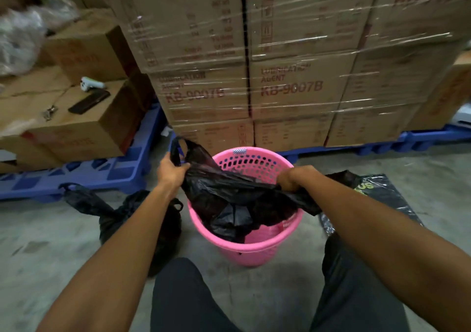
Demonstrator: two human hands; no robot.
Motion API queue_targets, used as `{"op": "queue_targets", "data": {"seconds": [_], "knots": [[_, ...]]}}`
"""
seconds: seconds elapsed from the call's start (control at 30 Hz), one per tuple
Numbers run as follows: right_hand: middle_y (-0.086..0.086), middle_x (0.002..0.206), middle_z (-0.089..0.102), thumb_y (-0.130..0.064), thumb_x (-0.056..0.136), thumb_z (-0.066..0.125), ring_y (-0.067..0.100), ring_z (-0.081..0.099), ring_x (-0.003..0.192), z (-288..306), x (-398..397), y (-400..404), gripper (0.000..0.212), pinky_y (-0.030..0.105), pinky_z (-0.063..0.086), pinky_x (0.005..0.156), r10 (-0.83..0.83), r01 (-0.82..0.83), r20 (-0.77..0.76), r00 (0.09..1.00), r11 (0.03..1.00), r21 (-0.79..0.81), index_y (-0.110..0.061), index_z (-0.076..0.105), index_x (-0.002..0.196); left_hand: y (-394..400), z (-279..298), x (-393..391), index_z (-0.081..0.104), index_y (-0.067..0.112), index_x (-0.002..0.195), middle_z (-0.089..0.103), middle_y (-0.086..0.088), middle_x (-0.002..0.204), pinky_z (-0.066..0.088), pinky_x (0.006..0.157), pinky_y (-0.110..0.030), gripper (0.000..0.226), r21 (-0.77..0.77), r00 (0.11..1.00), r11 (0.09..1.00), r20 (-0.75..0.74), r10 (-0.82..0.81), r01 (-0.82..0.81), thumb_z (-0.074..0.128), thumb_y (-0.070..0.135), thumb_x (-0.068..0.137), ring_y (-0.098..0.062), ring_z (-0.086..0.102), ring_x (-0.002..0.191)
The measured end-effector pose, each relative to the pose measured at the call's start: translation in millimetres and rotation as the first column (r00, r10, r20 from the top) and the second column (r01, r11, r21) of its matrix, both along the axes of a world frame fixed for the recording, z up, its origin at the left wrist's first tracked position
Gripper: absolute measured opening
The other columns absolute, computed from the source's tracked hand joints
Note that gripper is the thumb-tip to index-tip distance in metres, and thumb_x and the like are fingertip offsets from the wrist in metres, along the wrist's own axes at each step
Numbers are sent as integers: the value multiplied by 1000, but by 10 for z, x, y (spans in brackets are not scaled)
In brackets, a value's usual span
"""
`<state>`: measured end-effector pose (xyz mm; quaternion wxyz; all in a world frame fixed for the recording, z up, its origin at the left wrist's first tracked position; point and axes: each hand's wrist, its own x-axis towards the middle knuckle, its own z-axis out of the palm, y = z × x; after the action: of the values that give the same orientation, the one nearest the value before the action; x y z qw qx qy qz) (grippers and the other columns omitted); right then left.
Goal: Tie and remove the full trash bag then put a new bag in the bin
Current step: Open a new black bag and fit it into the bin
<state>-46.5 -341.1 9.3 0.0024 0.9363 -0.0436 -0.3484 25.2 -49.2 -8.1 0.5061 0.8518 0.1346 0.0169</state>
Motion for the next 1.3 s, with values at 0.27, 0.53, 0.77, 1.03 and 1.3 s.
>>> {"op": "queue_targets", "data": {"seconds": [0.27,0.53,0.77,1.03,1.3], "knots": [[9,131,61,-45,91,62,27,58,118,90,303,100,51,35,45,97,-162,135,111,980,966,220,-13,60,130,-658,364,-363,54,12,103,60,-15,101,37,88,-43,35,794,416,599,581,-699,-103,69,27,76,-30,51,97],[6,114,70,-48,87,66,28,64,110,-154,297,-120,40,30,49,89,-374,134,370,850,834,535,-25,70,119,-927,-194,-786,57,25,135,56,-3,144,40,106,-33,49,125,32,-145,-855,-518,982,51,36,88,-26,55,126],[11,117,64,-49,93,54,37,61,108,-326,314,-103,33,42,52,84,-404,115,598,692,879,462,-32,68,118,-985,-280,-286,67,14,108,67,-12,113,47,98,-42,26,638,467,214,-256,-846,739,63,21,83,-33,62,107],[11,120,57,-63,91,46,38,60,106,-632,552,-269,45,45,53,81,-334,91,659,674,923,374,-28,60,117,-588,-724,309,64,19,120,63,-10,117,34,95,-45,33,924,800,305,-2,-600,232,47,39,99,-33,55,111],[6,116,59,-49,85,68,27,58,111,-720,920,-436,29,32,47,83,-403,47,633,661,864,502,-28,72,105,-559,-759,791,57,9,97,61,-19,106,45,82,-43,20,521,921,832,196,-336,193,45,25,98,-38,57,101]]}}
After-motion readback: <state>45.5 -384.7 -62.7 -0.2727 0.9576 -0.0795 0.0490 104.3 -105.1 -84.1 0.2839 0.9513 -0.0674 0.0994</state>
